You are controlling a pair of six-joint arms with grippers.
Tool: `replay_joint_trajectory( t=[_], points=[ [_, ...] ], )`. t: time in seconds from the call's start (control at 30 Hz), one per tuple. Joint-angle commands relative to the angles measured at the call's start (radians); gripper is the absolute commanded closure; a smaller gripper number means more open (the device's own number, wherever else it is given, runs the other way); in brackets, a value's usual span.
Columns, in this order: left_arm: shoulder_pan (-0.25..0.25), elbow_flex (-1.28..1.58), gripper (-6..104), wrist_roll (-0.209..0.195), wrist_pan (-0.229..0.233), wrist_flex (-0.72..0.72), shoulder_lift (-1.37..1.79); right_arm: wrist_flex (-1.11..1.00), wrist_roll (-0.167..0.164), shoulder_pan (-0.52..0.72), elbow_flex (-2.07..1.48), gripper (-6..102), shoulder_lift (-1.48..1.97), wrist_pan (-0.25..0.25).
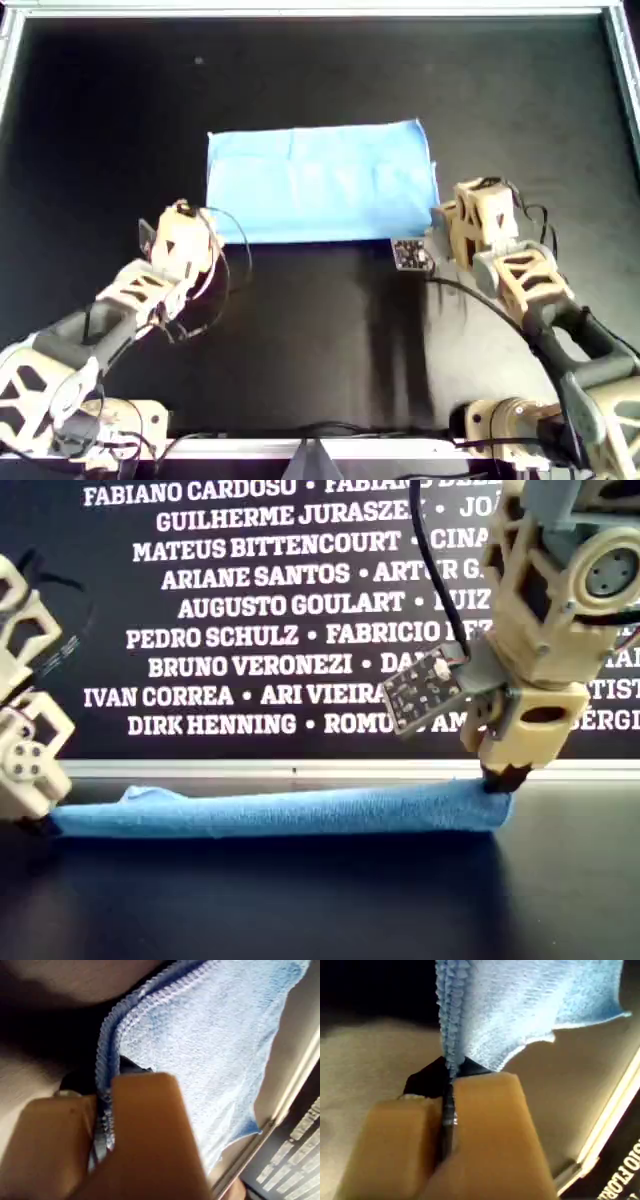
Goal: Fold a cloth
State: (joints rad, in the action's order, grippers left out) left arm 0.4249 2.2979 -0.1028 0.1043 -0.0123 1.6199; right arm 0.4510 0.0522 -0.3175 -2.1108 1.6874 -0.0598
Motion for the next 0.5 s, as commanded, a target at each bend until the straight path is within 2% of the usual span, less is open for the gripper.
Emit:
replay_joint_trajectory(
  t=[0.0, 0.2, 0.47],
  points=[
    [0.015, 0.025, 98, 0.008, 0.012, -0.011, 0.092, -0.011, -0.003, -0.005, -0.026, 96, 0.112, -0.005],
    [0.015, 0.120, 98, 0.008, 0.014, -0.011, 0.183, -0.011, -0.003, -0.077, -0.137, 96, 0.215, -0.005],
    [0.015, 0.252, 98, -0.005, 0.011, -0.011, 0.252, -0.009, -0.006, -0.078, -0.264, 96, 0.252, -0.005]
  ],
)
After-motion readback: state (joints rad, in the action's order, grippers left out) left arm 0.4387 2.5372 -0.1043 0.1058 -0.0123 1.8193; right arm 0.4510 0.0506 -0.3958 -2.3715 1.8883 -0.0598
